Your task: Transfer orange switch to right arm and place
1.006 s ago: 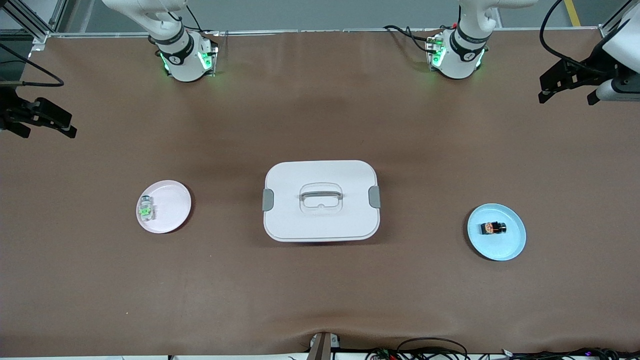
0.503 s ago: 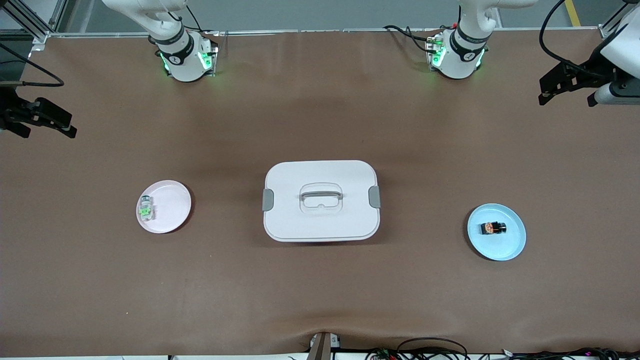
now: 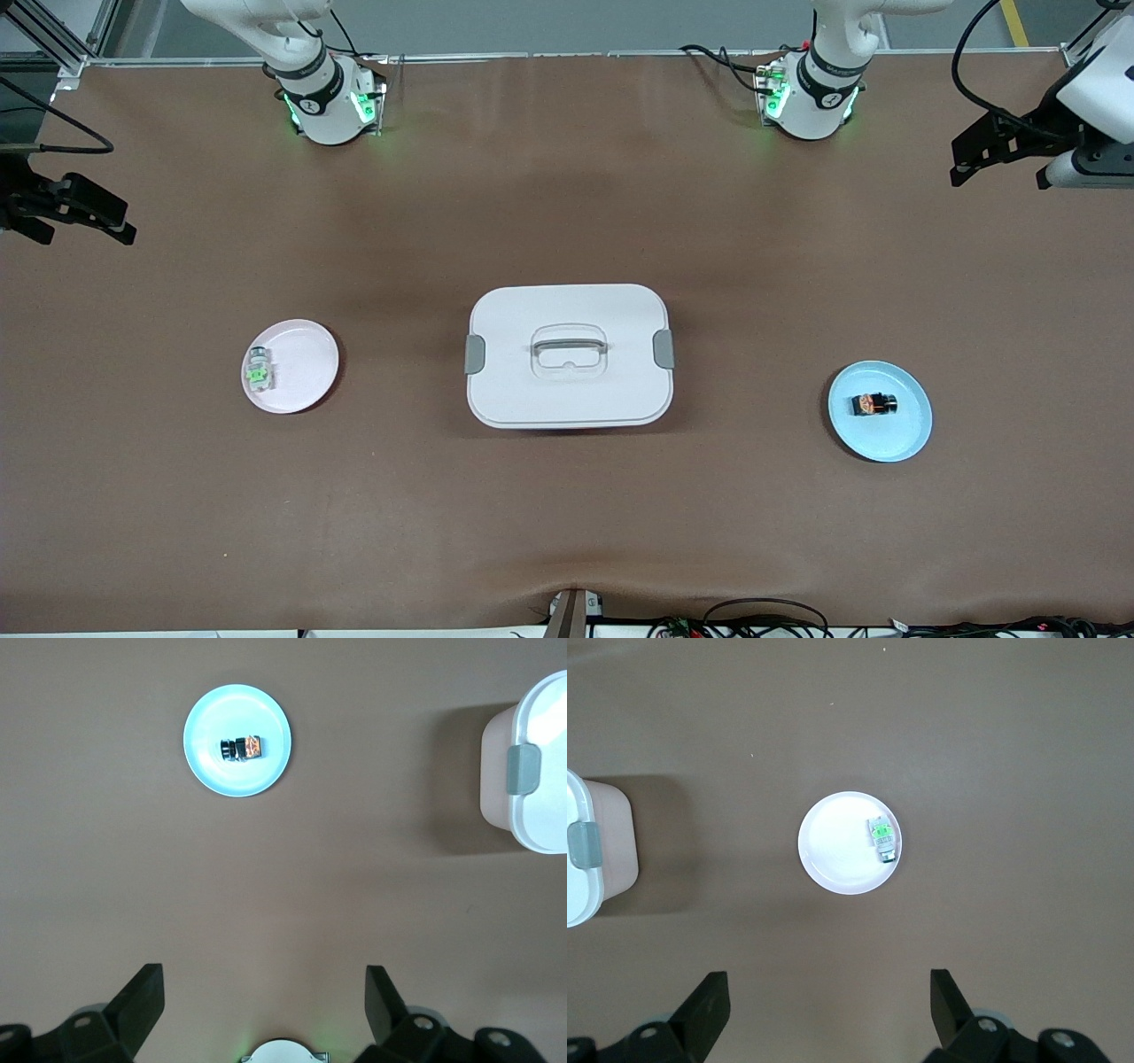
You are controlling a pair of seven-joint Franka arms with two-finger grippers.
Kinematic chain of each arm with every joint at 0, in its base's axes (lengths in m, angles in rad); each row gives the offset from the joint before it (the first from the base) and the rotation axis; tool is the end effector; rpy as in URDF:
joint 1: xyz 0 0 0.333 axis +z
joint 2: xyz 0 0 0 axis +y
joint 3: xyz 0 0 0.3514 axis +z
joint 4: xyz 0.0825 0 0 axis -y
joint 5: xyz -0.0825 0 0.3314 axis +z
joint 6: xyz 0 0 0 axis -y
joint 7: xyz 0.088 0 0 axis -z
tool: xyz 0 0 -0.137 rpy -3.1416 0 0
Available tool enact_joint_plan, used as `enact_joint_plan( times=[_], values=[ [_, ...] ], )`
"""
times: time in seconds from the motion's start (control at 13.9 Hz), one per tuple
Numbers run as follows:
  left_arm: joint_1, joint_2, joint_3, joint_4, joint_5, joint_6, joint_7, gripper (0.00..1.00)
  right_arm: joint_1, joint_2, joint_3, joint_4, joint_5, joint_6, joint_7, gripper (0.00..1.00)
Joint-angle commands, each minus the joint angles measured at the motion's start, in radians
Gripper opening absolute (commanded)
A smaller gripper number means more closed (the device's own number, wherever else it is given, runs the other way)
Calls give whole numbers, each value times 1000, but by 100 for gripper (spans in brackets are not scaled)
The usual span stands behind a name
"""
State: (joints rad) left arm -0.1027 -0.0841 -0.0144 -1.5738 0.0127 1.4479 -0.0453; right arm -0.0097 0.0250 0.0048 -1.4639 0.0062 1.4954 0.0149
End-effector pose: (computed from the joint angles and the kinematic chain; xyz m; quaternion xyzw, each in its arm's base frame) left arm 0.4556 -0.0521 0.6586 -0.9991 0.0352 0.0203 0.0086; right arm 0.5037 -0.0016 0.6551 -0.9999 0.0097 -0.0032 0.0032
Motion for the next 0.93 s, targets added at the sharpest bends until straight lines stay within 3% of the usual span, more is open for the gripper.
enact_joint_plan(
  times=[0.0, 0.22, 0.43, 0.86],
  values=[
    [-5, 70, -2, 12, 20, 49, -11, 100, 4, -31, 0, -35, -3, 13, 3, 100],
    [0, 173, -1, 3, 59, 142, -10, 100, 4, -31, 0, -35, -3, 13, 3, 100],
    [14, 291, 4, -40, 122, 341, -13, 100, 4, -31, -2, -35, -3, 13, 3, 100],
    [80, 548, -1, -43, 112, 590, -4, 100, 1, -33, -2, -35, -3, 11, 3, 100]
  ],
)
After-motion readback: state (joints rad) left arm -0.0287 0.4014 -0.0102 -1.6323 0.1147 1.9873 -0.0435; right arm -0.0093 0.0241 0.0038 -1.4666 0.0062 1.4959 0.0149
